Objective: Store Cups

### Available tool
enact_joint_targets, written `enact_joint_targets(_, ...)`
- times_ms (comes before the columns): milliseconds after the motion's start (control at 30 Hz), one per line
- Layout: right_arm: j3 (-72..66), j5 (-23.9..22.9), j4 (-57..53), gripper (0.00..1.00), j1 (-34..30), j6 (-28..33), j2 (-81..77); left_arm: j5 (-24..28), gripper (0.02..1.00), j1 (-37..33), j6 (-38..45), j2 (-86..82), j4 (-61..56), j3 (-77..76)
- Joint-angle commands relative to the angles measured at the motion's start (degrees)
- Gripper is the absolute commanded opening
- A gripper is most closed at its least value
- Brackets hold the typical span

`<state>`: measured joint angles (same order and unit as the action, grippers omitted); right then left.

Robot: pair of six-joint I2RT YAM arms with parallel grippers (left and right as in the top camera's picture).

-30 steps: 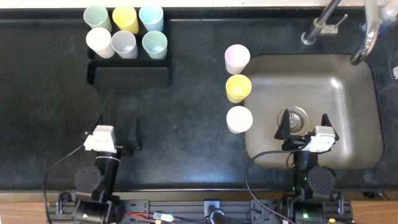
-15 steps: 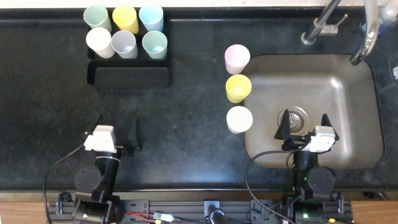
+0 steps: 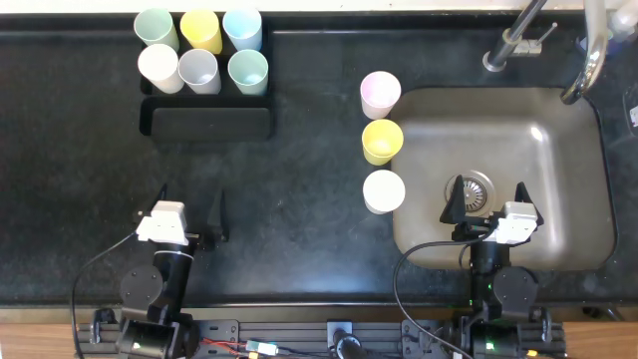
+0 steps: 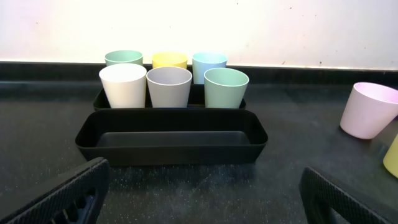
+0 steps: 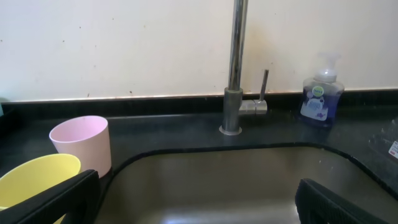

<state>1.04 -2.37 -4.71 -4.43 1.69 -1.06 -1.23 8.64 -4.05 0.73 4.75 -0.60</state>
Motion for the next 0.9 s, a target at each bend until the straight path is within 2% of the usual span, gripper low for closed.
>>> enact_joint_targets(33, -0.72, -0.02, 0.28, 0.996, -0.11, -0.42, 0.31, 0.74, 0.998, 0.0, 1.07, -0.57, 0.09, 0.15)
enact_joint_targets(200, -0.72, 0.0, 0.28, 0.996, -0.11, -0.42, 0.31, -0.33, 0.996, -0.07, 1.07, -0.28, -0.59, 0.15)
enact_joint_targets(267, -0.72, 0.0, 0.28, 0.996, -0.11, -0.44, 0.31, -0.42, 0.996, -0.39, 1.03, 2.38, -6.71, -0.24)
enact_joint_targets(367, -0.72, 0.0, 0.26, 0.993, -0.11, -0.44, 0.31, 0.52, 1.0, -0.76, -0.52, 14.47, -15.5, -6.6)
enact_joint_targets(433, -0.72, 0.0, 0.28, 0.996, -0.11, -0.42, 0.31, 0.94, 1.0, -0.04, -2.51, 26.91, -14.86, -16.87)
enact_joint_targets(533, -0.72, 0.0, 0.28, 0.996, -0.11, -0.42, 0.31, 1.6, 1.0, 3.17, -2.64, 45.31, -2.97, -38.29)
enact_joint_targets(633, -0.72, 0.0, 0.28, 0.996, -0.11, -0.42, 0.31, -0.22, 1.0, 8.13, -2.64, 62.03, 12.96, -62.07)
enact_joint_targets(733, -0.72, 0.0, 0.28, 0.996, -0.11, -0.42, 0.31, -4.72, 1.0, 14.05, -4.61, 77.22, 24.57, -83.32)
enact_joint_targets(833, -0.72, 0.0, 0.28, 0.996, -0.11, -0.42, 0.31, -10.29, 1.0, 18.99, -10.84, 90.23, 31.5, -99.45)
enact_joint_targets(900, -0.72, 0.0, 0.28, 0.996, -0.11, -0.44, 0.31, -11.74, 1.0, 21.51, -15.32, 97.77, 35.36, -107.89)
